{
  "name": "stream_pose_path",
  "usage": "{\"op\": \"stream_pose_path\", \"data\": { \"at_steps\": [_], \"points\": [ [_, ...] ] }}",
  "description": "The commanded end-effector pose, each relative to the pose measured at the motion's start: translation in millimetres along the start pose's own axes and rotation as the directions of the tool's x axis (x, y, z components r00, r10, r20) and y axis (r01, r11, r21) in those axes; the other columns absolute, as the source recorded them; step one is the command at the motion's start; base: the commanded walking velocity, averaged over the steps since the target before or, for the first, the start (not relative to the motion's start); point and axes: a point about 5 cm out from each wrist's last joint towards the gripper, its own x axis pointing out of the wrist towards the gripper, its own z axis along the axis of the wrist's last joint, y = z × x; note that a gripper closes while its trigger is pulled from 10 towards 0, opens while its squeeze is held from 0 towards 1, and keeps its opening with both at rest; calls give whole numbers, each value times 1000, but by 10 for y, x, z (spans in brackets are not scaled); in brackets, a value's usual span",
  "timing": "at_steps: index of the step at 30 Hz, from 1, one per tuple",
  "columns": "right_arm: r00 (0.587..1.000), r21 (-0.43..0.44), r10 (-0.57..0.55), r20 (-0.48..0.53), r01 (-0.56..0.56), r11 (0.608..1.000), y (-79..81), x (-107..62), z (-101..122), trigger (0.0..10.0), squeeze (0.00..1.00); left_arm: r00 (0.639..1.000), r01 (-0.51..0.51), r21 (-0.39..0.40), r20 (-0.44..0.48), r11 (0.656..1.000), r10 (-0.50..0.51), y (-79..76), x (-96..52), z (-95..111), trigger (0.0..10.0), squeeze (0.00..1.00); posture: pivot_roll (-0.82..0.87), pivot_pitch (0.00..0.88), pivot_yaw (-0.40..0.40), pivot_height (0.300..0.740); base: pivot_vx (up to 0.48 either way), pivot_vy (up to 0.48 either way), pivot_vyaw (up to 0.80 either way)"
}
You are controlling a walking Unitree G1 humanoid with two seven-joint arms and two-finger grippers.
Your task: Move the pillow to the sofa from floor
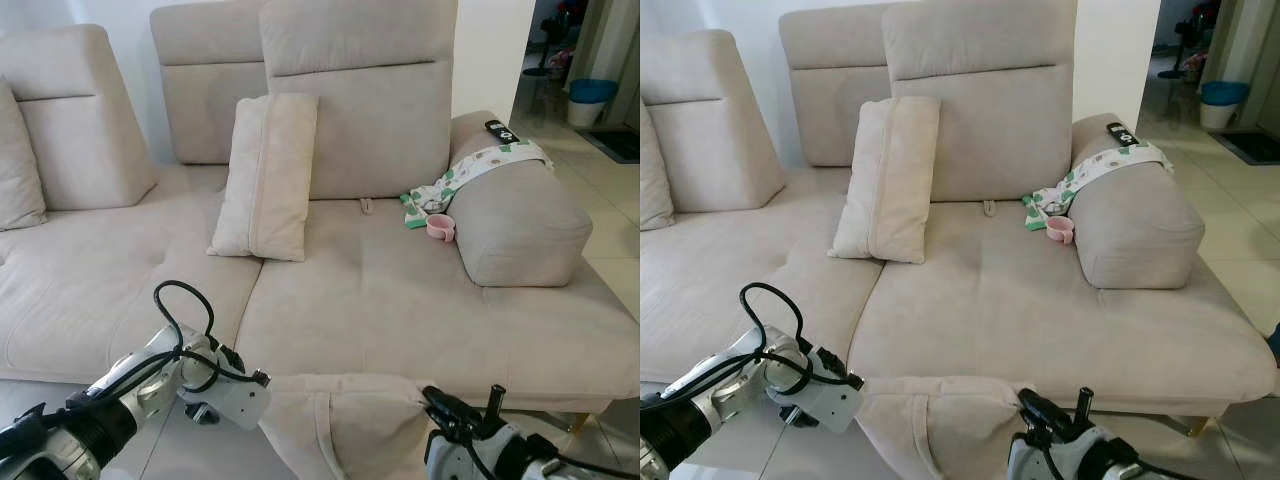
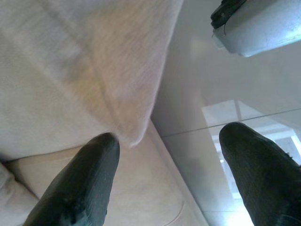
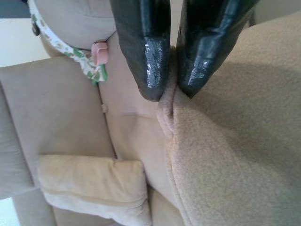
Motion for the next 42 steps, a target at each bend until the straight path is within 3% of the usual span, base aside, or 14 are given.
{"op": "stream_pose_path", "data": {
  "at_steps": [1,15,25,29,37,38,39,40,42],
  "points": [
    [997,-11,-56,45,57,998,-103,34,86,0,0,1000,17,-16,9,1000,-17,-45,40,15,10000,0,-68,13,108,519,0,0,0],
    [990,-17,-99,105,101,995,-211,243,222,0,0,998,6,-8,61,1000,-6,-9,103,235,10000,0,-69,13,99,519,0,0,0],
    [974,-30,-179,136,185,982,-306,224,292,0,0,999,5,-28,48,1000,-4,-21,120,223,10000,0,-69,13,100,519,0,0,0],
    [951,-78,-266,155,280,957,-425,198,324,0,0,1000,2,-39,24,999,-1,-14,110,169,10000,0,-72,13,106,519,0,0,0],
    [925,-111,-330,191,354,929,-506,201,391,0,0,999,23,-46,30,999,-21,-26,107,179,9804,0,-70,13,111,519,0,0,0],
    [924,-111,-331,193,355,928,-505,205,394,0,0,999,26,-45,32,999,-24,-29,105,180,745,0,-70,13,112,519,0,0,0],
    [923,-112,-331,193,356,928,-504,207,396,0,0,999,27,-44,32,999,-26,-30,104,181,745,0,-69,14,114,519,0,0,0],
    [922,-112,-335,193,360,926,-500,207,396,0,0,999,27,-42,38,999,-26,-27,97,186,0,0,-68,13,113,519,0,0,0],
    [921,-110,-345,182,368,923,-488,205,380,0,0,999,0,-35,45,999,2,11,75,196,0,0,-68,13,113,519,0,0,0]
  ]
}}
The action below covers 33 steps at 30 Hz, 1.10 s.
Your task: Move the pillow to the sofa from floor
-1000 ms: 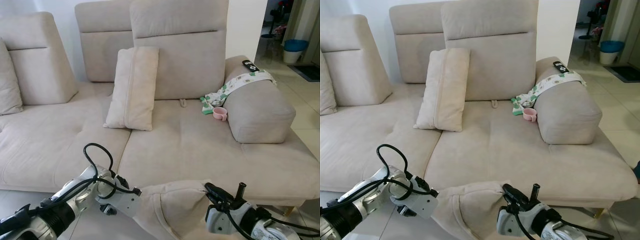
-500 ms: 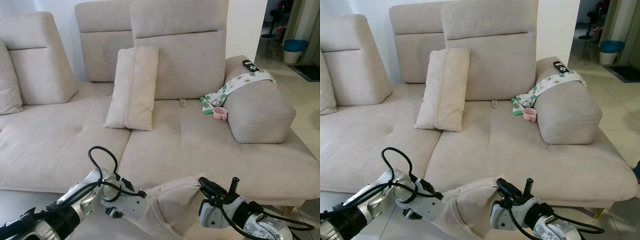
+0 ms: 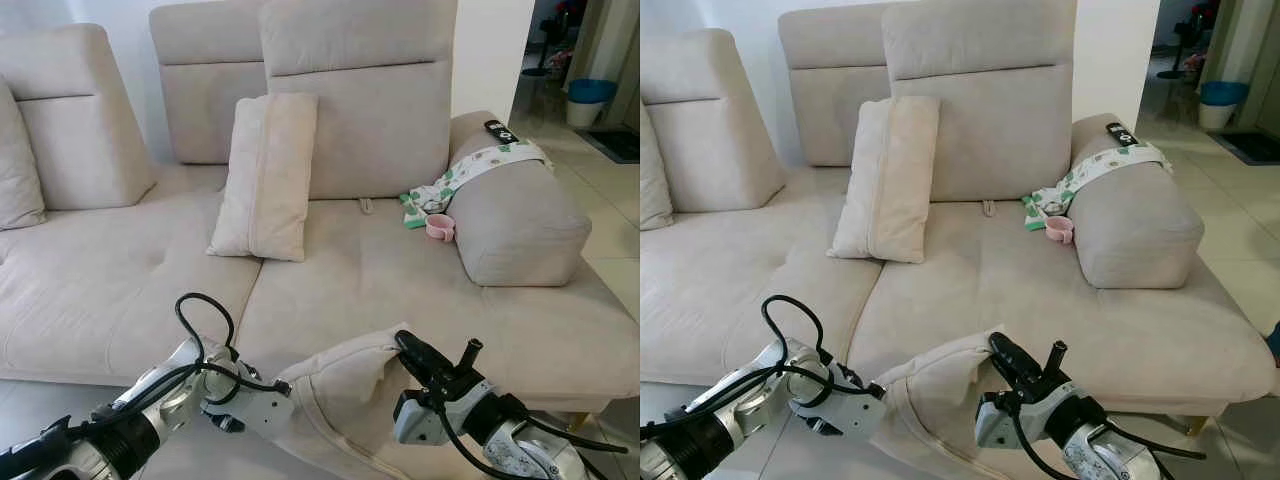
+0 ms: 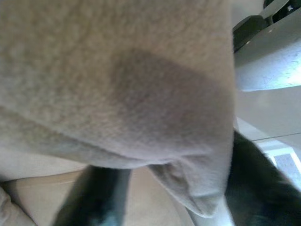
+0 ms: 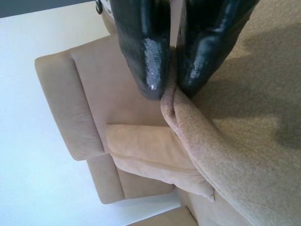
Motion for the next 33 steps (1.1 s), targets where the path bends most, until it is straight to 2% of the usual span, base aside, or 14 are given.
{"op": "stream_pose_path", "data": {
  "at_steps": [1,2,4,5,8,9,10,11,17,33],
  "points": [
    [991,-24,-127,50,128,991,-192,28,85,0,0,1000,-1,-11,-4,1000,1,-17,-11,-42,0,0,-68,13,113,519,0,0,0],
    [990,-23,-134,34,135,991,-178,24,64,7765,0,999,-34,-6,-4,999,34,36,-28,-36,0,0,-66,12,114,519,0,0,0],
    [990,-23,-134,34,135,991,-178,24,64,7765,0,999,-34,-6,-4,999,34,36,-28,-36,0,0,-66,12,114,519,0,0,0],
    [990,-24,-136,30,137,990,-174,24,60,10000,0,999,-43,-6,-5,999,43,52,-31,-35,0,0,-66,12,114,519,0,0,0],
    [989,-6,-150,7,150,989,-159,21,39,10000,0,996,-85,-3,-16,996,85,115,-41,-31,0,0,-66,12,113,519,0,0,0],
    [988,14,-155,-17,155,988,-139,22,18,10000,0,994,-107,4,-22,994,108,147,-51,-28,3843,0,-66,12,113,519,0,0,0],
    [988,14,-155,-17,155,988,-139,22,18,10000,0,994,-107,4,-22,994,108,147,-51,-28,3843,0,-66,12,113,519,0,0,0],
    [987,37,-157,-36,158,987,-109,23,3,10000,0,991,-131,8,-33,991,131,182,-64,-33,10000,0,-63,10,114,519,0,0,0],
    [982,93,-179,-51,183,979,-67,44,29,10000,0,973,-219,26,-68,975,220,327,-126,-33,10000,0,-55,7,114,519,0,0,0],
    [968,100,-251,-23,252,963,-144,113,84,10000,0,964,-244,40,-93,969,247,409,-143,-52,10000,0,-39,0,110,574,0,0,0]
  ]
}}
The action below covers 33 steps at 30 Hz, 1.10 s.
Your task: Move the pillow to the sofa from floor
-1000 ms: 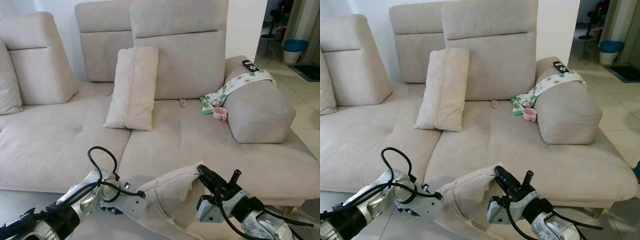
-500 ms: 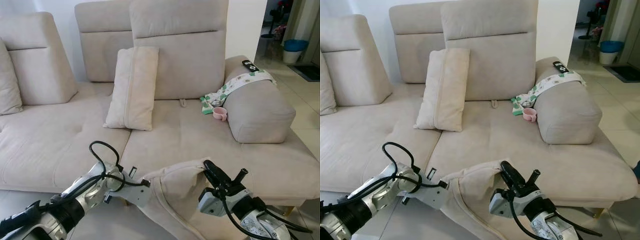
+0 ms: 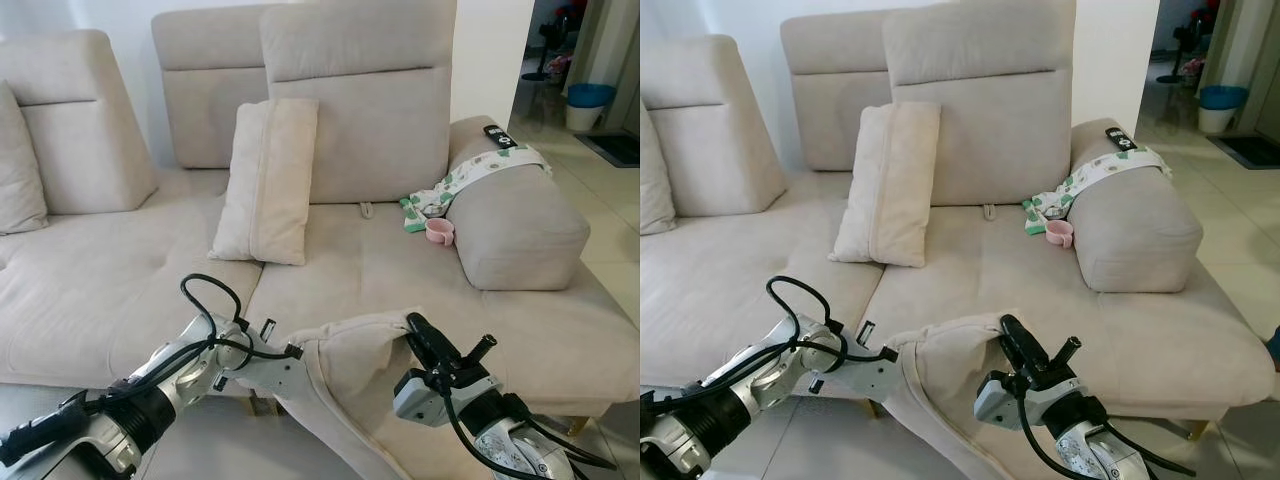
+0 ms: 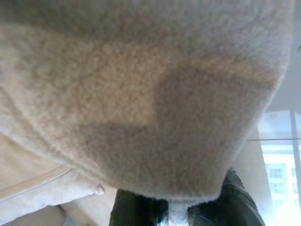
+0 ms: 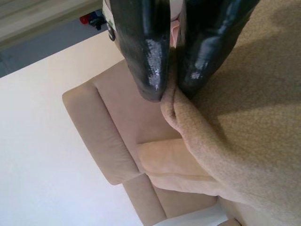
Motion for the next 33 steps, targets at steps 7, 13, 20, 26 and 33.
{"op": "stream_pose_path", "data": {
  "at_steps": [7,13,20,26,33],
  "points": [
    [992,12,-91,87,91,996,-125,99,155,10000,0,999,2,33,-34,999,-1,46,-15,-61,10000,0,-39,0,110,604,0,0,0],
    [990,13,-108,96,107,994,-148,122,174,10000,0,999,-32,82,11,996,31,171,-57,-45,10000,0,-36,0,102,639,0,0,0],
    [988,12,-116,106,116,993,-180,141,193,10000,0,999,-43,121,4,992,43,239,-102,-109,10000,0,-33,0,98,669,0,0,0],
    [985,11,-127,118,126,992,-214,163,218,10000,0,998,-60,139,-9,988,62,284,-128,-154,10000,0,-33,0,96,694,0,0,0],
    [985,15,-135,108,134,991,-226,158,212,10000,0,998,-68,145,7,987,68,289,-109,-119,10000,0,-39,0,89,723,0,0,0]
  ]
}}
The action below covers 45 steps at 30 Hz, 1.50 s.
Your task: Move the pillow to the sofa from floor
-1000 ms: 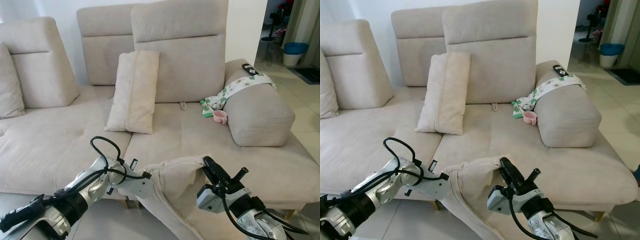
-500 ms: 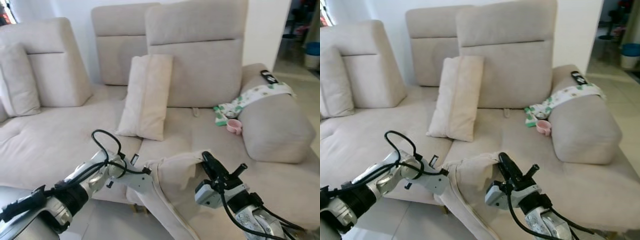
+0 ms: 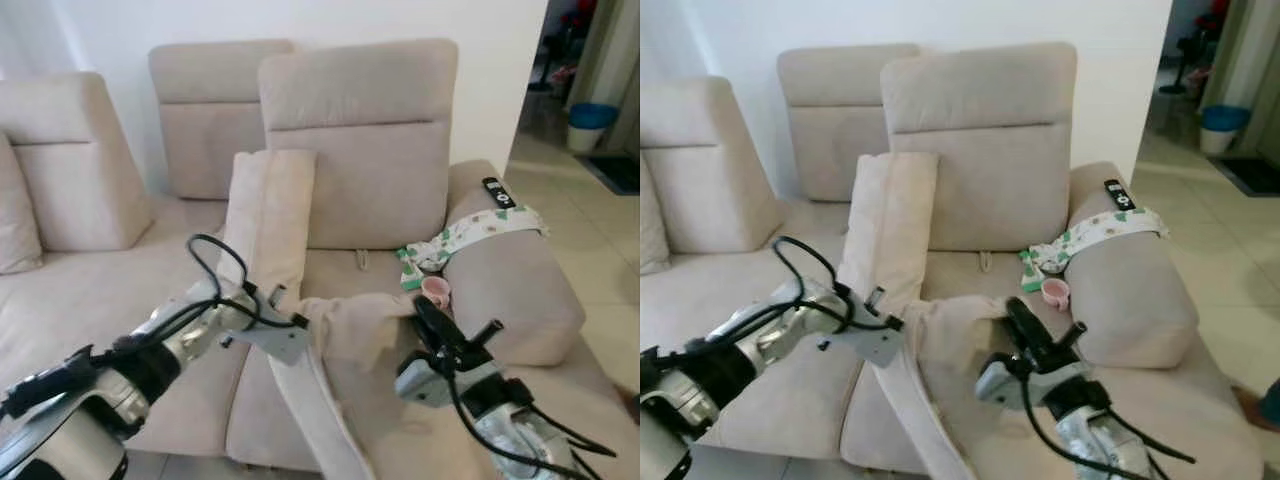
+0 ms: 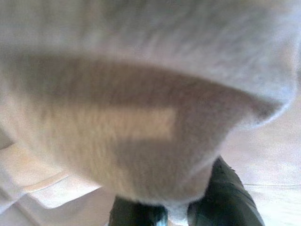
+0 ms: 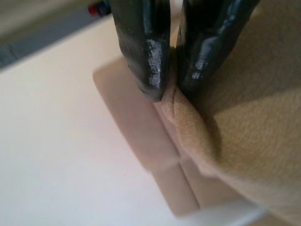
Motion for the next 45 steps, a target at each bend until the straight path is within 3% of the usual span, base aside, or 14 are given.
{"op": "stream_pose_path", "data": {
  "at_steps": [1,10,23,25,32,34,37,45],
  "points": [
    [996,12,-42,76,42,999,-62,38,139,10000,0,1000,14,8,-11,1000,-14,-49,13,-18,10000,0,-39,0,89,727,0,0,0],
    [996,13,-57,72,56,998,-102,65,122,10000,0,1000,5,8,0,1000,-5,-37,31,-9,10000,0,-42,0,85,740,0,0,0],
    [993,35,-108,36,107,994,-145,89,89,10000,0,994,-78,4,74,997,78,99,33,95,10000,0,-40,0,90,740,0,0,0],
    [994,93,-112,-10,113,989,-107,72,46,10000,0,984,-122,15,131,992,119,148,24,183,10000,0,-39,0,92,740,0,0,0],
    [995,168,-86,-54,94,981,59,-18,42,10000,0,945,-268,4,198,964,261,305,-7,332,10000,0,-37,0,95,740,0,0,0],
    [994,190,-85,-68,96,977,117,-49,52,10000,0,917,-344,-27,206,938,342,398,-21,388,10000,0,-37,0,102,740,0,0,0],
    [993,201,-89,-80,104,974,141,-53,54,10000,0,895,-380,-64,225,923,384,436,-19,458,10000,0,-39,0,103,740,0,0,0],
    [991,197,-105,-83,119,973,114,-17,40,10000,0,895,-358,-56,265,932,359,381,6,524,10000,0,-36,0,110,740,0,0,0]
  ]
}}
